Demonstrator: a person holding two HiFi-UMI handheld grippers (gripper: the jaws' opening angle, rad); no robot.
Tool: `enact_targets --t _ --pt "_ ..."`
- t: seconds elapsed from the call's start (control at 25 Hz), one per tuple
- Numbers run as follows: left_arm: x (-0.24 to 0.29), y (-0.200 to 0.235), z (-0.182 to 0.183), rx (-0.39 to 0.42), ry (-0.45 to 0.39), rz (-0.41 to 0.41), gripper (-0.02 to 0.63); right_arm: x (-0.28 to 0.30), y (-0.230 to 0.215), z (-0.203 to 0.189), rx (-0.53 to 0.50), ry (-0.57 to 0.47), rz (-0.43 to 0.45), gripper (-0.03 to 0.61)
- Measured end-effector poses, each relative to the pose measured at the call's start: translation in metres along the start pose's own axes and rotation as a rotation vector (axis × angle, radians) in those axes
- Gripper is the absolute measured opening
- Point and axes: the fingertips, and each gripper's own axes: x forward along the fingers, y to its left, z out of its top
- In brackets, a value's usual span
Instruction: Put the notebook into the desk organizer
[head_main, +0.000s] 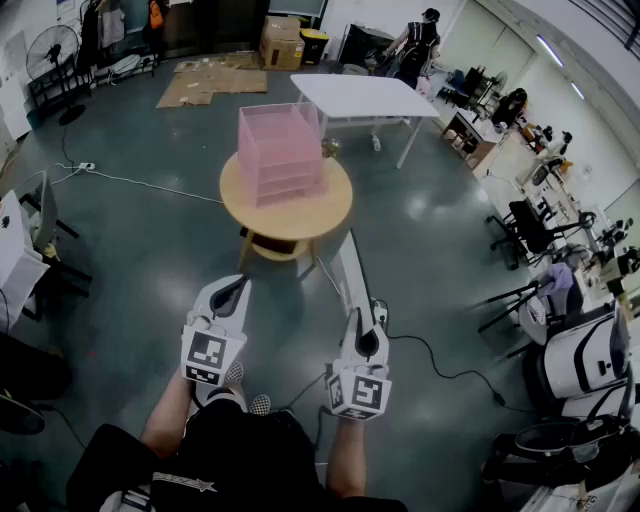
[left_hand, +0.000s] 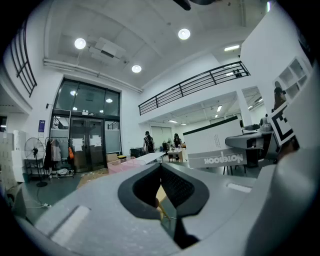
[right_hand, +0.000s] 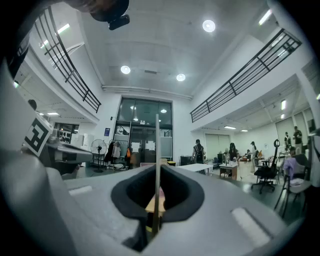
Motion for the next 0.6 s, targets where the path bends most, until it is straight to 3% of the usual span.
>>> enact_targets --t 0.6 --pt "0.064 0.003 -0.007 -0.002 0.017 -0.029 0.011 0.045 -0.031 -0.011 0.006 0.018 -0.022 0.014"
